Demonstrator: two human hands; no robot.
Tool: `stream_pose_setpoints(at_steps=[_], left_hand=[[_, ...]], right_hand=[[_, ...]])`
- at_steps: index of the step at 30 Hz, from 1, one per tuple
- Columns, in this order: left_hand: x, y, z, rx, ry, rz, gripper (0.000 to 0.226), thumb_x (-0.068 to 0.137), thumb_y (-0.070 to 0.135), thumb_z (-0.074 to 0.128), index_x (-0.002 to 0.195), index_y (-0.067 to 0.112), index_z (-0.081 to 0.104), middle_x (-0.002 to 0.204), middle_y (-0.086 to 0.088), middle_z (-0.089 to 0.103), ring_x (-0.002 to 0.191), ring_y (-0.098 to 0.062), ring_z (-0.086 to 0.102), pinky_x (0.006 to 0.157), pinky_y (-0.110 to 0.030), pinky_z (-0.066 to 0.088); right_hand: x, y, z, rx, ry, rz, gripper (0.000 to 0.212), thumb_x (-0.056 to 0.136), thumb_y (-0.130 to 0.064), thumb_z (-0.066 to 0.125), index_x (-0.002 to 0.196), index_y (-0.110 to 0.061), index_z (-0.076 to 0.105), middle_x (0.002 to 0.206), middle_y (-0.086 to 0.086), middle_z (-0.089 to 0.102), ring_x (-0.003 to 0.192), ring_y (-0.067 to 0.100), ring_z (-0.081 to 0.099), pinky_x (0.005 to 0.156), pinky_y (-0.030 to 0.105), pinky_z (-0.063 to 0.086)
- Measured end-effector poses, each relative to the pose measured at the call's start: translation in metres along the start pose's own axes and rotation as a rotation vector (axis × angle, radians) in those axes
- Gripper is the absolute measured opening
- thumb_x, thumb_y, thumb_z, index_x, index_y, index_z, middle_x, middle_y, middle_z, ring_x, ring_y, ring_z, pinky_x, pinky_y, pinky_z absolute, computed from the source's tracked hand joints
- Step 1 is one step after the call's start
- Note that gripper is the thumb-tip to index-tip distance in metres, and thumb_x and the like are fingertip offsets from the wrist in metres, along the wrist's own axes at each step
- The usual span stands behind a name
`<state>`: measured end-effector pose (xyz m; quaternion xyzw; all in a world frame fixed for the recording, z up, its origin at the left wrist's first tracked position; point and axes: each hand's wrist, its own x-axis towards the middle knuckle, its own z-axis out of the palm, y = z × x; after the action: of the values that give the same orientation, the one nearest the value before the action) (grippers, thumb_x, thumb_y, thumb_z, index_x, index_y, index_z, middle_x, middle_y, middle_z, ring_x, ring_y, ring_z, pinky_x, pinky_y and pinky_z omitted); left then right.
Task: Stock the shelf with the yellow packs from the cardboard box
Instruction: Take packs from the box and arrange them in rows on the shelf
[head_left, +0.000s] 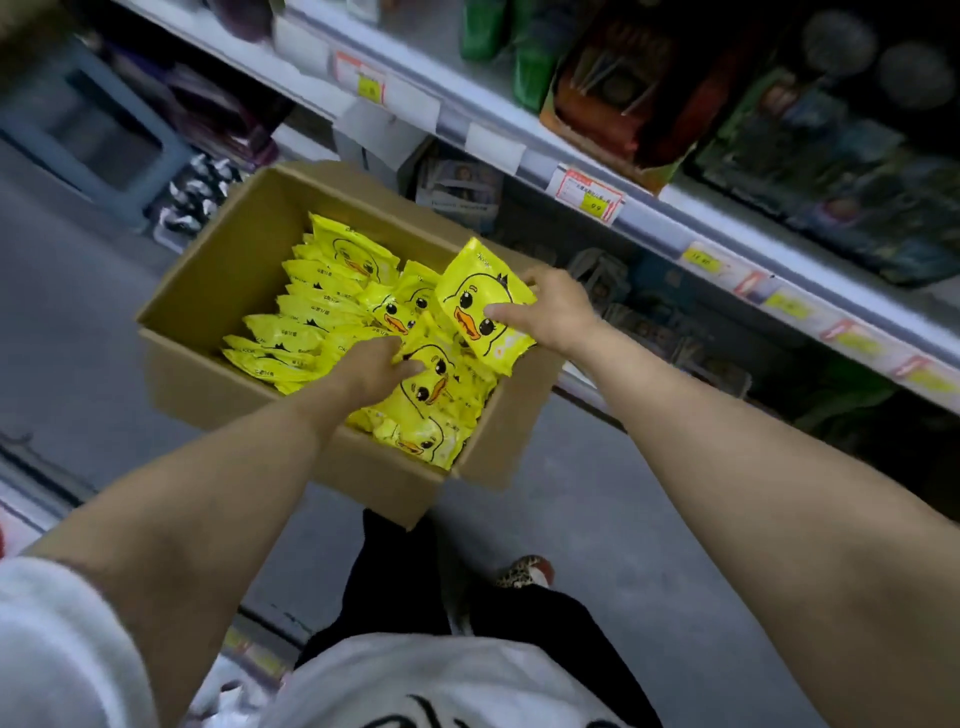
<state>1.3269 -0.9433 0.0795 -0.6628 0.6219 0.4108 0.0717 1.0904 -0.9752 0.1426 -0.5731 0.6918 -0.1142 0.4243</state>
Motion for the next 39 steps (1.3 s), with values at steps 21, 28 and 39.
stream_pose_setpoints(at_steps=[21,28,39], left_hand=[[-0.153,0.348,-0.178,0.207,0.295,0.488,0.032,0.071,0.033,0.085,0.094,0.018,0.070,0.091,-0.001,0.073,0.082,-0.020,0.068,0.073,-0.031,0.054],[-0.119,0.453,-0.232,0.259,0.267,0.636,0.038,0.070,0.033,0.086,0.102,0.020,0.069,0.099,0.002,0.072,0.096,-0.021,0.066,0.077,-0.027,0.050],[-0.048,0.545,-0.287,0.587,0.241,0.701,0.053,0.070,0.044,0.083,0.117,0.026,0.064,0.120,0.000,0.066,0.109,-0.021,0.061,0.093,-0.034,0.049]], right_hand=[[-0.198,-0.012,-0.343,0.127,0.628,-0.390,0.018,0.076,-0.025,0.085,0.086,-0.029,0.071,0.087,0.001,0.074,0.072,0.024,0.068,0.064,0.040,0.059],[-0.188,0.004,-0.422,0.053,0.755,-0.424,0.019,0.073,-0.026,0.087,0.082,-0.035,0.073,0.076,-0.015,0.069,0.070,0.008,0.059,0.067,0.026,0.045],[-0.137,0.007,-0.505,-0.005,0.839,-0.301,0.030,0.074,-0.028,0.084,0.101,-0.033,0.072,0.092,-0.012,0.071,0.084,0.007,0.065,0.068,0.019,0.045]])
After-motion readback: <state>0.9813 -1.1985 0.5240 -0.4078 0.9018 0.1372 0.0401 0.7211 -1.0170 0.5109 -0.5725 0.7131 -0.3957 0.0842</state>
